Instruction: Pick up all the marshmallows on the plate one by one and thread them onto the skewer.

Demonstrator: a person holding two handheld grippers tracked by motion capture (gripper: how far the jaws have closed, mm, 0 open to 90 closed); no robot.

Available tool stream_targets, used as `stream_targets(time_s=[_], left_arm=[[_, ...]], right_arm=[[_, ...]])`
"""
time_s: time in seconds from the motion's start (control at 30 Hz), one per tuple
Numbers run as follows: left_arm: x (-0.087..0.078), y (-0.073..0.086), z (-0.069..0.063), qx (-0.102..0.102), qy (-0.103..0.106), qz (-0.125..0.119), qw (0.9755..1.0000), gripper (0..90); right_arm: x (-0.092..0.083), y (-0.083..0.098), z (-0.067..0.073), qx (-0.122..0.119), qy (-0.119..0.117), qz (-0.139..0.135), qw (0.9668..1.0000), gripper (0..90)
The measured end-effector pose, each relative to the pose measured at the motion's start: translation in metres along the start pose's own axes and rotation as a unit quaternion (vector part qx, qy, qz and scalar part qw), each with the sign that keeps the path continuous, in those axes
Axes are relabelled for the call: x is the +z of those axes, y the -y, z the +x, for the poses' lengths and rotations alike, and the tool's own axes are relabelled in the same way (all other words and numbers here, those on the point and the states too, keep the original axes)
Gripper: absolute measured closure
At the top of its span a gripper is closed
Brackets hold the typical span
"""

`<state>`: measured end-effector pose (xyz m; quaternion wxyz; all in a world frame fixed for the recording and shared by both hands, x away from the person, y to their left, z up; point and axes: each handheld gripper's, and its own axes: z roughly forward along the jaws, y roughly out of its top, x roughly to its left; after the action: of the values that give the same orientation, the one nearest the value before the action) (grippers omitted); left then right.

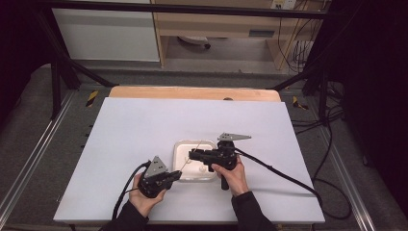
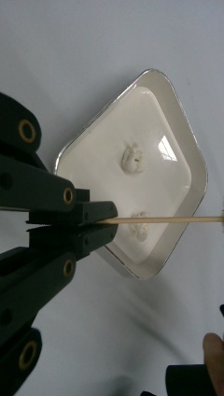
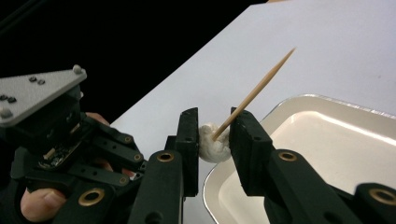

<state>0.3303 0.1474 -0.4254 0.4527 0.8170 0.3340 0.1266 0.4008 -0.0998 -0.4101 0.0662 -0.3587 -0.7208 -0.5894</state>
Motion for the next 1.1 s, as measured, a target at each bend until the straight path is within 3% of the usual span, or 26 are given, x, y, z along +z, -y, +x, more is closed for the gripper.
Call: stream_targets(time_s=[0.6, 0.77, 0.8, 0.83, 0.87, 0.97, 1.07, 1.1], left_arm=[[0.005, 0.0, -0.002, -0.008, 0.002, 0.002, 1.0, 88.4], [0.003, 0.001, 0.0, -0.007, 0.001, 0.001, 1.0, 88.4], [0.002, 0.001, 0.001, -0.009, 0.0, 0.0, 1.0, 88.4], [0.002, 0.001, 0.001, -0.009, 0.0, 0.0, 1.0, 88.4], [0.0, 0.001, 0.003, -0.009, -0.001, 0.0, 1.0, 88.4], [-0.001, 0.002, 0.004, -0.008, -0.003, 0.001, 1.0, 88.4], [-0.003, 0.002, 0.007, -0.01, -0.005, 0.003, 0.9999, 88.4], [-0.003, 0.002, 0.007, -0.01, -0.005, 0.003, 0.9999, 88.4]], right_arm=[[0.012, 0.021, 0.004, -0.001, -0.007, 0.026, 0.9996, 72.7], [0.008, 0.018, 0.005, -0.018, 0.006, 0.025, 0.9995, 60.4], [0.005, 0.015, 0.007, -0.029, 0.013, 0.022, 0.9993, 51.0], [0.005, 0.015, 0.007, -0.029, 0.013, 0.022, 0.9993, 51.0], [0.001, 0.013, 0.007, -0.039, 0.03, 0.023, 0.9985, 41.0], [-0.004, 0.01, 0.007, -0.057, 0.06, 0.038, 0.9958, 27.9], [-0.006, 0.01, 0.004, -0.081, 0.089, 0.057, 0.9911, 20.0], [-0.006, 0.01, 0.004, -0.081, 0.089, 0.057, 0.9911, 20.0]])
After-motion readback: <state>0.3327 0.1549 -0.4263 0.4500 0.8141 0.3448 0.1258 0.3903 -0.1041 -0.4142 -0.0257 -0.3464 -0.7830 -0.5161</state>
